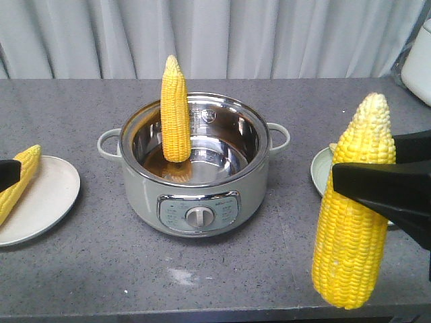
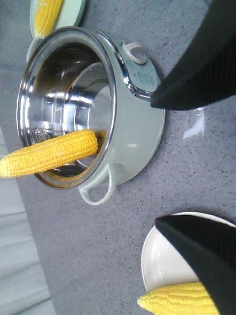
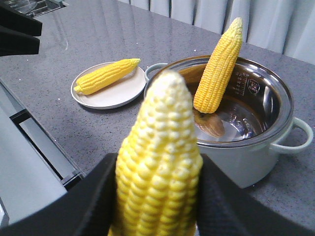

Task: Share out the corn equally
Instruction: 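Reach the left gripper down to the last corn cob in the pot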

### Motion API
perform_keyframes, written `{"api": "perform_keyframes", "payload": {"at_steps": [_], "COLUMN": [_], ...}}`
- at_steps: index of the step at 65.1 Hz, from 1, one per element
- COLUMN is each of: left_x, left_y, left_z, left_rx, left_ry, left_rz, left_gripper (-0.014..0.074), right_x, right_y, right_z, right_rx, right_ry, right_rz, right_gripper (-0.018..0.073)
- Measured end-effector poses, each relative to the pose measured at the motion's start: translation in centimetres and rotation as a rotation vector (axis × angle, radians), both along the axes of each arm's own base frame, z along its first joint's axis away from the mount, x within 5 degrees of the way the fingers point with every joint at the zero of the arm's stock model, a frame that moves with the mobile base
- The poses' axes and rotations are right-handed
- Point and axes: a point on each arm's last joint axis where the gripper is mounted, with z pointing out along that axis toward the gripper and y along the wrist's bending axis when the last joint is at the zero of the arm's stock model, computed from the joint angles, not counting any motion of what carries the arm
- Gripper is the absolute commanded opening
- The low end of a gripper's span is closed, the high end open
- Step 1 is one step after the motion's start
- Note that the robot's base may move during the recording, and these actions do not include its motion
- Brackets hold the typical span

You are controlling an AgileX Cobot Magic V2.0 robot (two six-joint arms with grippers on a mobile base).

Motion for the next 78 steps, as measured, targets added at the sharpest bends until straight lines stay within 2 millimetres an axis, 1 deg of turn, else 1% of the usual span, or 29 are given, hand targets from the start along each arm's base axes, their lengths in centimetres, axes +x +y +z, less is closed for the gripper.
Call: {"api": "perform_keyframes", "payload": {"at_steps": [7,13,22,28,32,41,49,57,61,68,78], "left_x": [0.2,0.4,0.8,1.3,1.8,3.2,4.3,5.2,5.6,6.6,8.1], "left_y": [0.1,-0.1,-0.6,-1.1,-1.5,-2.3,-3.8,-5.6,-6.8,-8.7,-11.6], "left_z": [0.4,1.2,3.4,5.3,6.3,7.6,8.5,8.5,8.0,6.7,4.6], "left_rx": [-0.019,-0.044,-0.037,-0.027,-0.028,-0.023,-0.006,-0.003,0.006,0.046,0.132], "left_ry": [-0.045,-0.07,-0.073,-0.074,-0.059,-0.023,-0.023,-0.004,0.017,0.058,0.104], "left_rz": [0.018,0.016,-0.051,-0.113,-0.151,-0.215,-0.3,-0.381,-0.426,-0.47,-0.448], "left_gripper": [0.0454,0.0461,0.0526,0.0573,0.0588,0.0591,0.059,0.059,0.059,0.059,0.059], "right_x": [0.0,0.0,0.0,0.0,0.0,0.0,0.0,0.0,0.0,0.0,0.0], "right_y": [0.0,0.0,0.0,0.0,0.0,0.0,0.0,0.0,0.0,0.0,0.0], "right_z": [0.0,0.0,0.0,0.0,0.0,0.0,0.0,0.0,0.0,0.0,0.0], "right_rx": [0.0,0.0,-0.001,-0.001,-0.001,-0.001,-0.001,-0.001,-0.001,-0.001,-0.001], "right_ry": [0.0,0.0,0.001,0.001,0.001,0.001,0.001,0.001,0.001,0.001,0.001], "right_rz": [0.0,0.0,0.001,0.001,0.001,0.001,0.001,0.001,0.001,0.001,0.001], "right_gripper": [0.0225,0.0225,0.0225,0.0225,0.0225,0.0225,0.0225,0.0225,0.0225,0.0225,0.0225]}}
